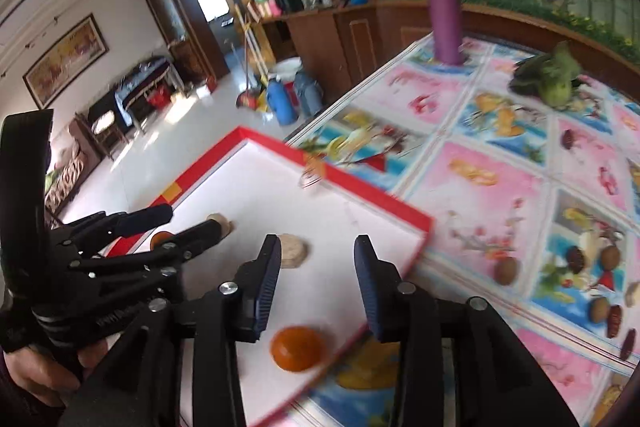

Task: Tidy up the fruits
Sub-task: 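Carry both beige pieces into the white tray and open both tools, then grasp a red date with the right tool while the left tool grasps another red date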

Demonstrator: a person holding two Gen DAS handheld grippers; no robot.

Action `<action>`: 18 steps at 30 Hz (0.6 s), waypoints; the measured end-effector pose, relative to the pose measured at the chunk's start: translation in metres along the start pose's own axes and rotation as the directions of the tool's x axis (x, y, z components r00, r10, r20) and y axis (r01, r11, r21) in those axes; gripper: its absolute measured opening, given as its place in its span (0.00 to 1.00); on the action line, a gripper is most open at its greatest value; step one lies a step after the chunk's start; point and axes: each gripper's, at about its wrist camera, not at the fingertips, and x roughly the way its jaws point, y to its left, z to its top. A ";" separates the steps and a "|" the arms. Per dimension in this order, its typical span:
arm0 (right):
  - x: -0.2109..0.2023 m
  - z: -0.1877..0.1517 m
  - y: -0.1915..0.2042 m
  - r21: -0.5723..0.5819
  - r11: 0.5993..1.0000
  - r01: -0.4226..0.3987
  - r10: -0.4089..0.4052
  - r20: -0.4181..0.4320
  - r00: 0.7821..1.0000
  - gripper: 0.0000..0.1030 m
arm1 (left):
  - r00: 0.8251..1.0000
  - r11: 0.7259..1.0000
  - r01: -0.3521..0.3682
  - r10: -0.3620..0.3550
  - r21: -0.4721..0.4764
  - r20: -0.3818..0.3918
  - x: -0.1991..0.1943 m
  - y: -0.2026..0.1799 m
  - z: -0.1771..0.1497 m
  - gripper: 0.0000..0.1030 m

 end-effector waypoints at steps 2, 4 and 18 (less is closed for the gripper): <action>-0.019 -0.006 -0.018 0.018 0.999 0.030 -0.031 0.027 0.999 0.38 | 0.999 0.999 0.020 -0.022 0.042 0.041 -0.015 -0.014 0.001 0.73; -0.034 -0.012 -0.036 0.046 0.997 0.059 -0.061 0.046 0.997 0.38 | 0.997 0.995 0.045 -0.051 0.090 0.066 -0.026 -0.031 0.001 0.76; -0.116 -0.096 -0.161 0.275 0.909 0.313 -0.323 -0.009 0.946 0.39 | 0.953 0.876 0.304 -0.278 0.374 -0.124 -0.027 -0.175 -0.042 0.76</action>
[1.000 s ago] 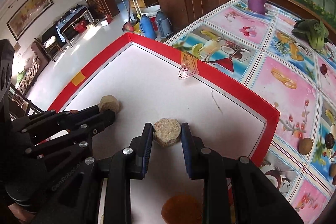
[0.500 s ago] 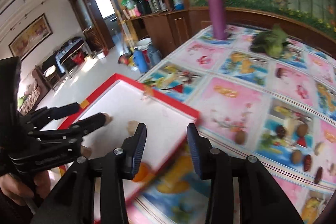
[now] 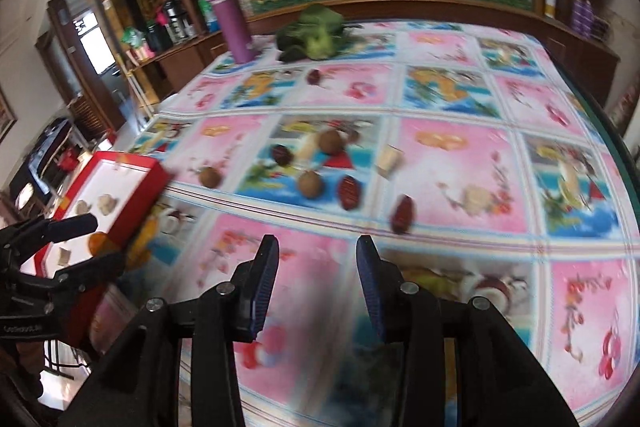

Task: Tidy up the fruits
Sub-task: 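Grasp a red date with the right tool while the left tool grasps another red date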

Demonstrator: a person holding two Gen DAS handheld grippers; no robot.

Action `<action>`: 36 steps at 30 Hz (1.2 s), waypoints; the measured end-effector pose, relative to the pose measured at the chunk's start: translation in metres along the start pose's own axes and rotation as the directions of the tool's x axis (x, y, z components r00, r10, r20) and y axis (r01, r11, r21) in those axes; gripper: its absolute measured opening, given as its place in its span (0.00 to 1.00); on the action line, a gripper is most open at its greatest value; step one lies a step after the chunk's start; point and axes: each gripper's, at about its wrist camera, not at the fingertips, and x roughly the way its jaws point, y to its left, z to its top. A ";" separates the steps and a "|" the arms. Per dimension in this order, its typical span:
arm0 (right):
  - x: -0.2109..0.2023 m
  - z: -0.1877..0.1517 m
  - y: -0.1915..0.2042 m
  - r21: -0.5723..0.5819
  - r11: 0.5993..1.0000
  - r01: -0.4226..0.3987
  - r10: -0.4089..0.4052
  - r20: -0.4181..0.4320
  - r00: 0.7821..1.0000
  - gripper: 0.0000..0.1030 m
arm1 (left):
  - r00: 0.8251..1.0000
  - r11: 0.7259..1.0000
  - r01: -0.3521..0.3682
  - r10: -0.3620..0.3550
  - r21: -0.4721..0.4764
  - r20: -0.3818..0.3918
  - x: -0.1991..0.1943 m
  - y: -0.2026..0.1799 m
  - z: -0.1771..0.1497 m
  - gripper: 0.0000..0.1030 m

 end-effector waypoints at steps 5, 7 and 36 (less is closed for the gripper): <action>0.008 0.003 -0.028 0.063 0.997 0.041 -0.040 -0.023 0.999 0.39 | 0.998 0.998 0.043 -0.041 0.048 -0.048 0.015 -0.023 0.005 0.76; 0.011 0.007 -0.032 0.063 0.997 0.054 -0.053 -0.017 0.998 0.39 | 0.998 0.997 0.055 -0.052 0.058 -0.047 0.018 -0.027 0.014 0.76; 0.007 0.029 -0.107 0.348 0.937 -0.031 -0.005 0.102 0.995 0.16 | 0.949 0.960 0.271 -0.253 0.072 -0.189 0.125 -0.114 0.089 0.31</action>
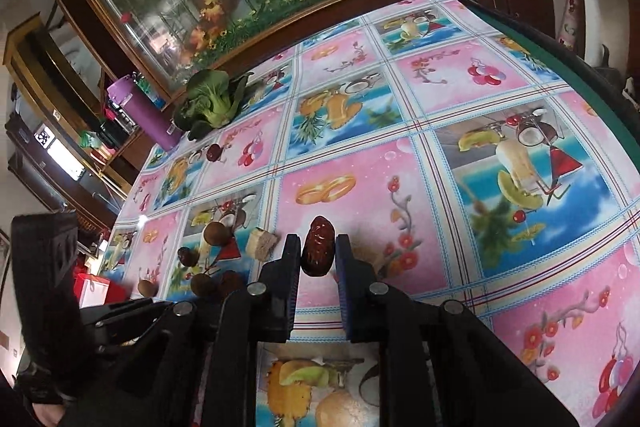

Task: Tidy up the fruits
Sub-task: 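Grasp a red date with the right tool while the left tool grasps another red date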

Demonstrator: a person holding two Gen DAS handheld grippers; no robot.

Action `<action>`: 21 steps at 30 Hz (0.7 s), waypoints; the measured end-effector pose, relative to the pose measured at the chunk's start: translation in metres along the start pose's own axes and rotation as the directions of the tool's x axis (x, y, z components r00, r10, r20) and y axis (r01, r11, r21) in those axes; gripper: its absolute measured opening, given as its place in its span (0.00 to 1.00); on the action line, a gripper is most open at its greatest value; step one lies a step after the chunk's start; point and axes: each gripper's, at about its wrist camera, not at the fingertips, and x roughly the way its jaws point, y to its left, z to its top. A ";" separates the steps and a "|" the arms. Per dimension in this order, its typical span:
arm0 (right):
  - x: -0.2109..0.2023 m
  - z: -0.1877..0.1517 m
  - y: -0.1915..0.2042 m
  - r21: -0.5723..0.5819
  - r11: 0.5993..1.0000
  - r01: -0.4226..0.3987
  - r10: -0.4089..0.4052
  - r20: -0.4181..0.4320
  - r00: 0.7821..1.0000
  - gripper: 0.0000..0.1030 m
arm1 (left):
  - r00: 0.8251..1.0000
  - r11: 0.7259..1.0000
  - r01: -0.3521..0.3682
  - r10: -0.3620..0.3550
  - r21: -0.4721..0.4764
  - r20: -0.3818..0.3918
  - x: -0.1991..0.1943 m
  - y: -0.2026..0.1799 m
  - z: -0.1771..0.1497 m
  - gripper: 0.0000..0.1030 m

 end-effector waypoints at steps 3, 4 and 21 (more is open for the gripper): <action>0.000 0.001 0.000 -0.001 1.000 -0.017 0.017 -0.001 1.000 0.15 | 1.000 1.000 -0.013 0.013 -0.011 0.008 0.003 0.005 0.008 0.31; -0.001 0.001 0.000 -0.002 1.000 -0.017 0.017 0.000 1.000 0.15 | 1.000 1.000 -0.018 0.018 -0.010 0.012 0.005 0.006 0.010 0.30; 0.005 0.001 -0.001 0.005 1.000 -0.013 0.013 -0.011 1.000 0.16 | 0.994 0.993 -0.091 0.086 0.074 0.067 0.014 -0.006 0.016 0.23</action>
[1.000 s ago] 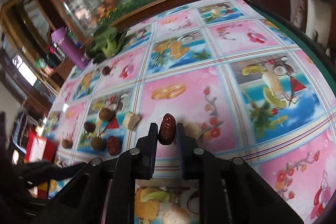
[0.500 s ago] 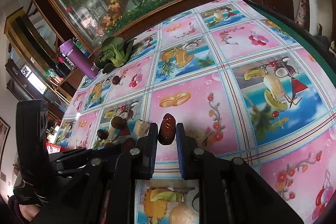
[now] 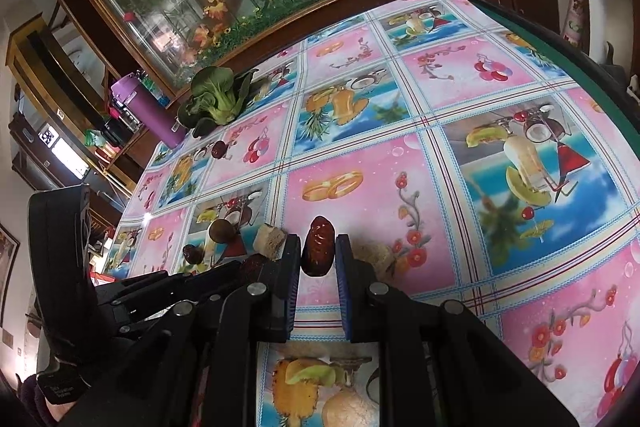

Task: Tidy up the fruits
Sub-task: 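Grasp a red date with the right tool while the left tool grasps another red date, then carry both red dates into the white tray and open both tools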

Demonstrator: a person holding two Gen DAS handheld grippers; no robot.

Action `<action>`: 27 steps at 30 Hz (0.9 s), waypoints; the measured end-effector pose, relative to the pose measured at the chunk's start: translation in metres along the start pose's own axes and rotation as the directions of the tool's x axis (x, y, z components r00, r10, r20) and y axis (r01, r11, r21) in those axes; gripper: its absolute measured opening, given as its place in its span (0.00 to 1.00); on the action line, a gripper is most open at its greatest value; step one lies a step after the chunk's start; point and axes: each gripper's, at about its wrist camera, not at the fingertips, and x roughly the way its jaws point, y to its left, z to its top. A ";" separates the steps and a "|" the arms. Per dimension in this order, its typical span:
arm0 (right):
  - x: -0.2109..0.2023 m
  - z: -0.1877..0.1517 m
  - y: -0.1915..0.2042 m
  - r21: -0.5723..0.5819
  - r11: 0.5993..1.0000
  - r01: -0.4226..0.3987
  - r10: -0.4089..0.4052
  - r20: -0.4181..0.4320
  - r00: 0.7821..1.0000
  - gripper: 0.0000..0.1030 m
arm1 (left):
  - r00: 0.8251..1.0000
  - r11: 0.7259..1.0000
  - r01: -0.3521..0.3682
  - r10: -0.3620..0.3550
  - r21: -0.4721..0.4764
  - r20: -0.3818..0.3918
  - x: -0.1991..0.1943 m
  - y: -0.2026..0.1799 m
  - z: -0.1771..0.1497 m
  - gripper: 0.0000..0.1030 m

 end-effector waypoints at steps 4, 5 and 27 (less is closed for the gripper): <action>0.000 0.000 -0.001 0.003 1.000 0.000 0.000 0.000 1.000 0.16 | 1.000 1.000 -0.011 0.011 0.008 0.009 -0.001 -0.003 -0.001 0.23; 0.000 0.000 -0.001 0.000 1.000 0.000 0.000 0.002 1.000 0.16 | 1.000 1.000 -0.003 0.003 0.001 0.008 -0.002 -0.002 -0.002 0.23; 0.010 -0.048 0.131 -0.234 0.949 -0.212 0.193 -0.103 0.976 0.15 | 0.970 0.960 -0.088 0.143 -0.267 0.197 -0.172 0.098 -0.143 0.23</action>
